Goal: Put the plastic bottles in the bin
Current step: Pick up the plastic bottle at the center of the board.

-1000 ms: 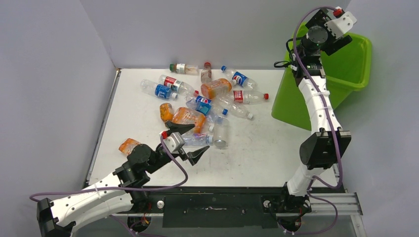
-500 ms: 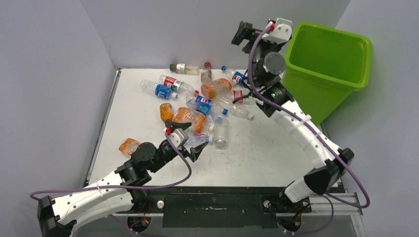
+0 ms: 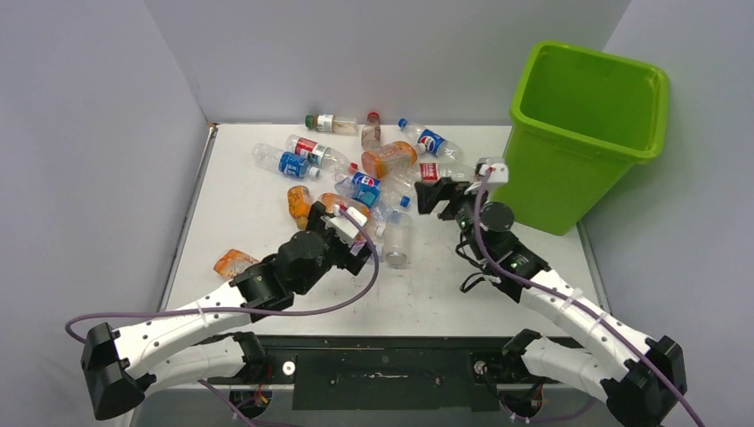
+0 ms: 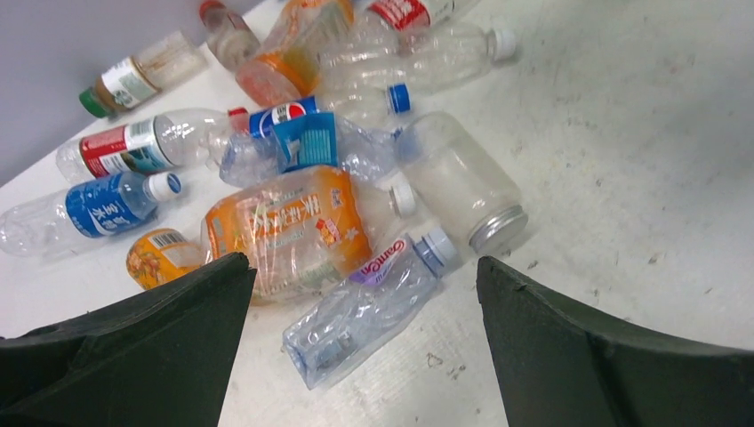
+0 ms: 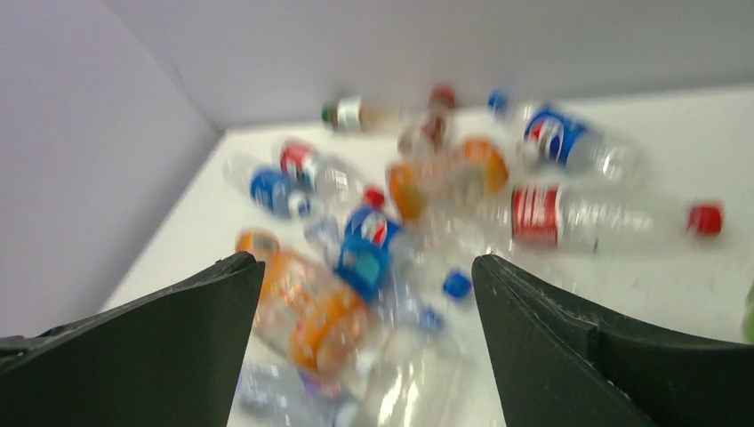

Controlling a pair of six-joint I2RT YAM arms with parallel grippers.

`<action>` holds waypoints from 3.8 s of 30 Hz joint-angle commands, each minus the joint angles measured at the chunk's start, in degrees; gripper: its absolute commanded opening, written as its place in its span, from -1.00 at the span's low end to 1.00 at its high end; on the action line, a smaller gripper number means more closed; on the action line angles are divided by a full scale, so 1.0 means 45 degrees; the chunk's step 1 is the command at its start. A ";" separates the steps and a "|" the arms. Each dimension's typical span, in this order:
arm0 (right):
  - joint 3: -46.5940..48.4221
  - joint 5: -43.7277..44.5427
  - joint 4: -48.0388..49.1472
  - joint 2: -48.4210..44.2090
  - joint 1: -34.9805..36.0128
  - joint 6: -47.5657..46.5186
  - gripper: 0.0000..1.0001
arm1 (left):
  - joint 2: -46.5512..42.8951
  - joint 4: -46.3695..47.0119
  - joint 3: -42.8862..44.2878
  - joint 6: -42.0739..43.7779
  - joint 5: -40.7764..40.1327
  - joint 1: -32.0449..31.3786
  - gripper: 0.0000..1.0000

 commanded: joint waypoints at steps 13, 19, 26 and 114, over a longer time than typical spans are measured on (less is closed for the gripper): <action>-0.2026 -0.5595 0.1145 0.4415 -0.1801 0.4844 0.79 | 0.0579 -0.1272 0.1067 -0.0896 0.1878 0.1311 0.92; -0.1809 -0.6347 0.1880 0.6066 -0.1543 0.5099 0.79 | -0.0573 -0.0573 0.0457 -0.0768 0.2098 0.1172 0.92; -0.1759 -0.6256 0.1937 0.7365 -0.1374 0.5060 0.79 | -0.0695 -0.0508 0.0374 -0.0748 0.2332 0.1034 0.93; 0.5067 -0.7917 -1.1496 -0.0358 0.1885 -0.0525 0.79 | 0.0782 0.0871 -0.0761 1.1104 0.1771 -0.4827 -0.29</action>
